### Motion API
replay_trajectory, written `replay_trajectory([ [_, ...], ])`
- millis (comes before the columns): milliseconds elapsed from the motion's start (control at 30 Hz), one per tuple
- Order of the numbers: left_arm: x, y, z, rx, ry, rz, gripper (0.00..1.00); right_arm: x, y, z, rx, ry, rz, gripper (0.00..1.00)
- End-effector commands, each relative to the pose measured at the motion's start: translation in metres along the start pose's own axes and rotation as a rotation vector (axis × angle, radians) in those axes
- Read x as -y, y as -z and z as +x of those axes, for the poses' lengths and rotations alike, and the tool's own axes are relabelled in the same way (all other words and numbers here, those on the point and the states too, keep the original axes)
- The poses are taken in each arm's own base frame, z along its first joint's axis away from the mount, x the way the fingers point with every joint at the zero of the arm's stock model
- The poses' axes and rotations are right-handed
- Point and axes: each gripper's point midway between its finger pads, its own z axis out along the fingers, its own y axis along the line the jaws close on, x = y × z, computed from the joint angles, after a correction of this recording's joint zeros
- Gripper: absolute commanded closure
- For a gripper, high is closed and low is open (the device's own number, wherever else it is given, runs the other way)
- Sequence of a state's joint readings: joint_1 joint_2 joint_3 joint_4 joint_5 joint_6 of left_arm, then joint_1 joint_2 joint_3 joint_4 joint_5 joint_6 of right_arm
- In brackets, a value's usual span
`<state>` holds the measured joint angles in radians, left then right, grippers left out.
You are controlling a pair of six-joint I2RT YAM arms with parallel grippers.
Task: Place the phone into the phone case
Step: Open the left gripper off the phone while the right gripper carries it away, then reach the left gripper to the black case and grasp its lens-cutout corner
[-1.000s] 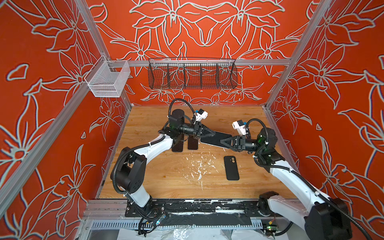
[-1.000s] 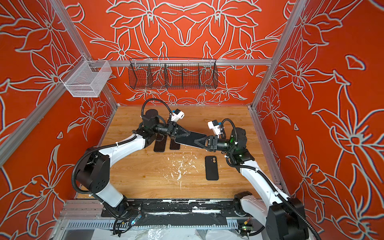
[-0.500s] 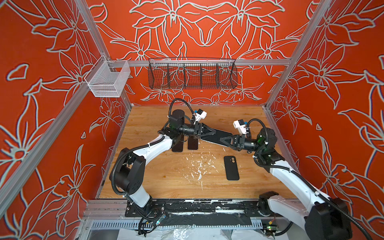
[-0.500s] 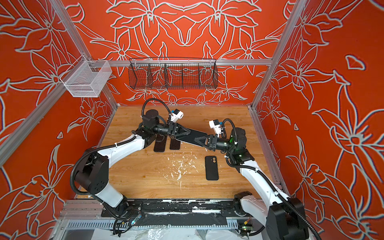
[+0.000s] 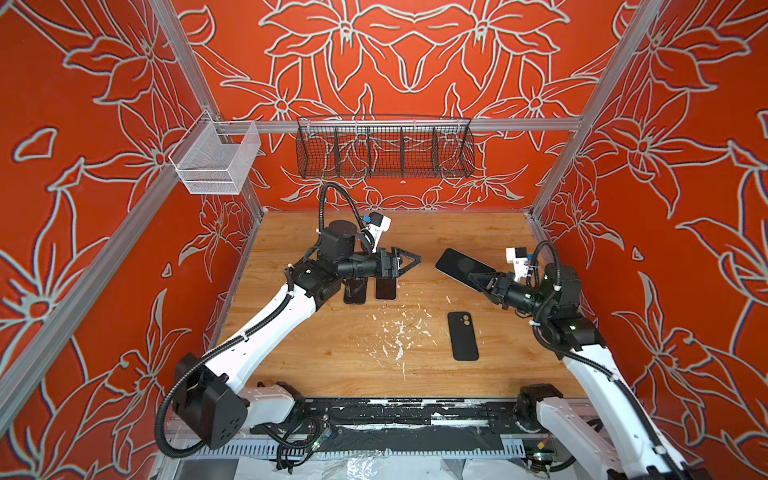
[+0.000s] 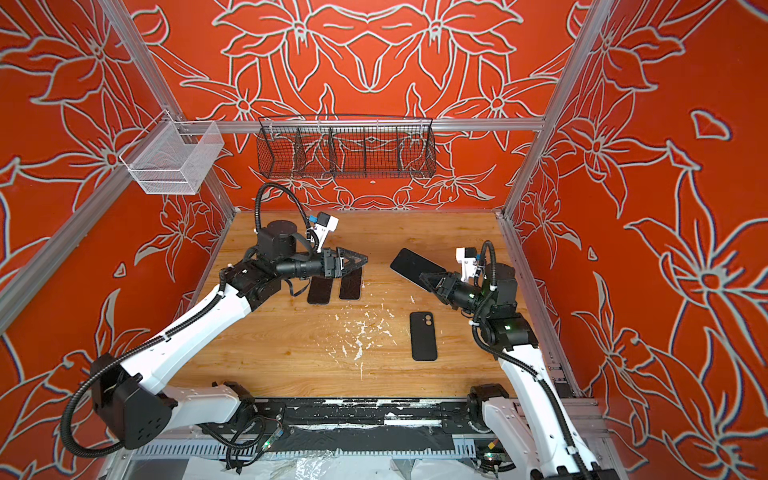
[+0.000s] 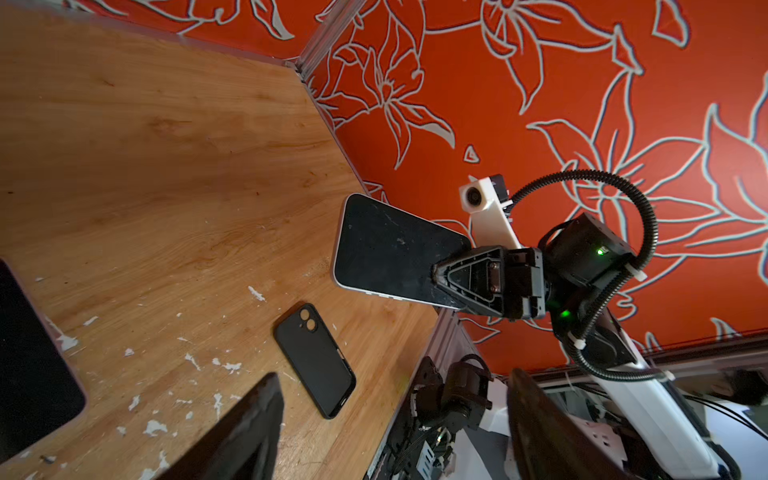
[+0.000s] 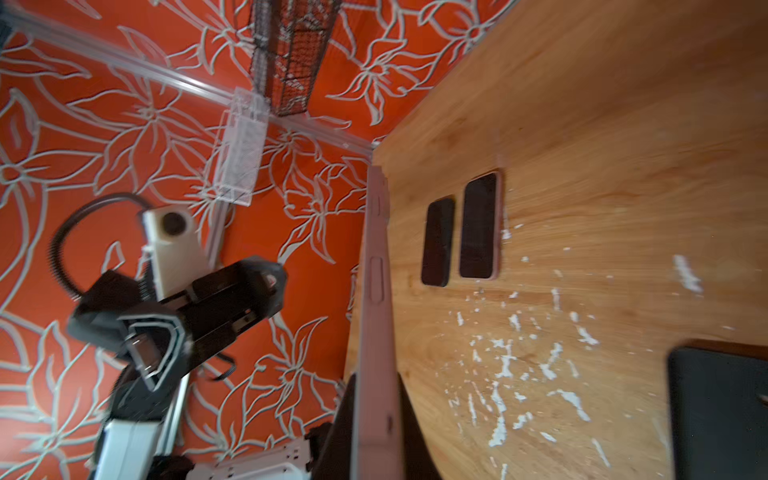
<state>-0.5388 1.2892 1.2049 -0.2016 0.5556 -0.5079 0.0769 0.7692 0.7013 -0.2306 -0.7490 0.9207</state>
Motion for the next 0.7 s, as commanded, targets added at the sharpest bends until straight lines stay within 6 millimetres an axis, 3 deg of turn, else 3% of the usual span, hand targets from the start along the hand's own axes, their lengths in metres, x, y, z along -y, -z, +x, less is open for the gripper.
replay_trajectory([
  [0,-0.033,-0.011,0.030,-0.104,-0.185,-0.271,0.18,0.033,0.027,-0.011,0.124,0.058,0.265,1.00],
  [133,-0.036,-0.042,0.061,-0.231,-0.372,-0.380,0.18,0.059,0.065,-0.019,0.242,0.116,0.501,1.00],
  [267,-0.042,-0.077,0.090,-0.358,-0.551,-0.444,0.19,0.068,0.095,-0.023,0.320,0.161,0.629,1.00],
  [467,-0.061,-0.130,0.127,-0.518,-0.662,-0.455,0.19,0.075,0.115,-0.019,0.325,0.188,0.727,1.00],
  [667,-0.089,-0.175,0.144,-0.603,-0.732,-0.484,0.19,0.075,0.118,-0.012,0.316,0.192,0.725,1.00],
])
